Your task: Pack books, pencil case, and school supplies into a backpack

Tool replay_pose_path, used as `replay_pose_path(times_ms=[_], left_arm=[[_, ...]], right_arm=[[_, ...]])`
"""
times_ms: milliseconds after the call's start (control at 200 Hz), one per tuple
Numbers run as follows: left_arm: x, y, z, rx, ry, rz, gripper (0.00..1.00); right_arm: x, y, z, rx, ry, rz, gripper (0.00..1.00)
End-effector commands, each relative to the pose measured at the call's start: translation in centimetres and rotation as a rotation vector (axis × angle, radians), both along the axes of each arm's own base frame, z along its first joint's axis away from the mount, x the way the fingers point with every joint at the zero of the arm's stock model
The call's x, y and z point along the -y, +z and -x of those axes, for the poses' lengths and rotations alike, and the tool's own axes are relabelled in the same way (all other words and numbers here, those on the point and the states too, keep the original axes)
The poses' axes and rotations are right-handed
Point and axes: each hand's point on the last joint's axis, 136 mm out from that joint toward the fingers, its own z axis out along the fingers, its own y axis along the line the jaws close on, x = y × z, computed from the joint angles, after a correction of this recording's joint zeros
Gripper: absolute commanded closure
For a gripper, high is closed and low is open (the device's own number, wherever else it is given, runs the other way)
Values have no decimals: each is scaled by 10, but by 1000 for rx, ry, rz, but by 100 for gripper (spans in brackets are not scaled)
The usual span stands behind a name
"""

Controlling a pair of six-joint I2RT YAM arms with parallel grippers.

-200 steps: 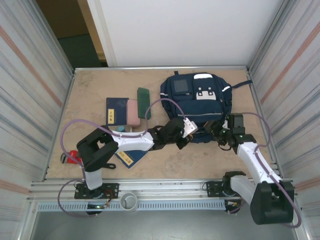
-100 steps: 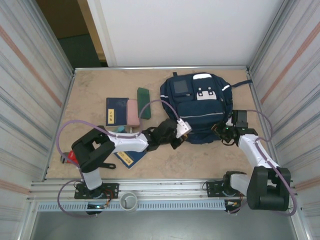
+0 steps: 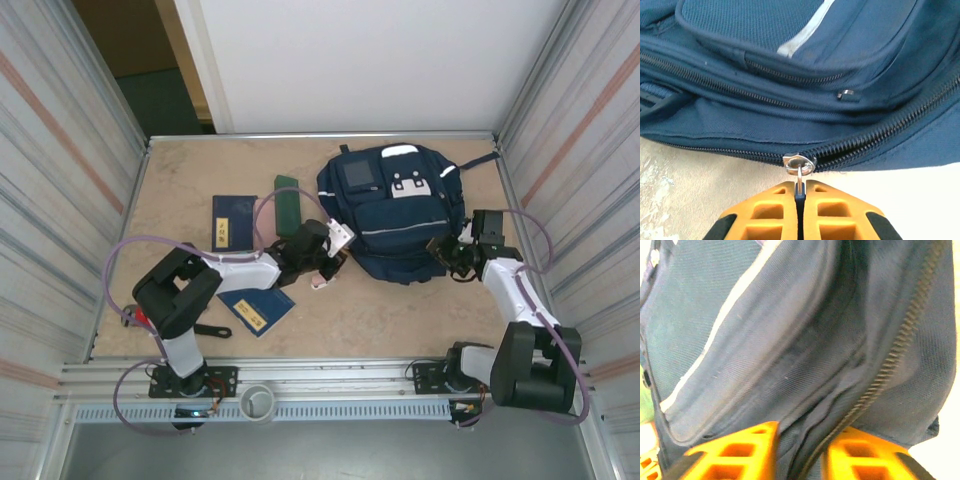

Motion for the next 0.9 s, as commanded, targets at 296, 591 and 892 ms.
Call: replay_pose_path(times_ms=[296, 591, 892], left_arm=[[43, 39, 19, 27, -78, 97, 100], [41, 40, 21, 35, -83, 93, 100], [21, 39, 18, 71, -66, 54, 100]], right_arm=[[-12, -20, 72, -50, -106, 1, 19], [-43, -32, 61, -22, -73, -22, 26], [-1, -24, 48, 11, -106, 126, 87]])
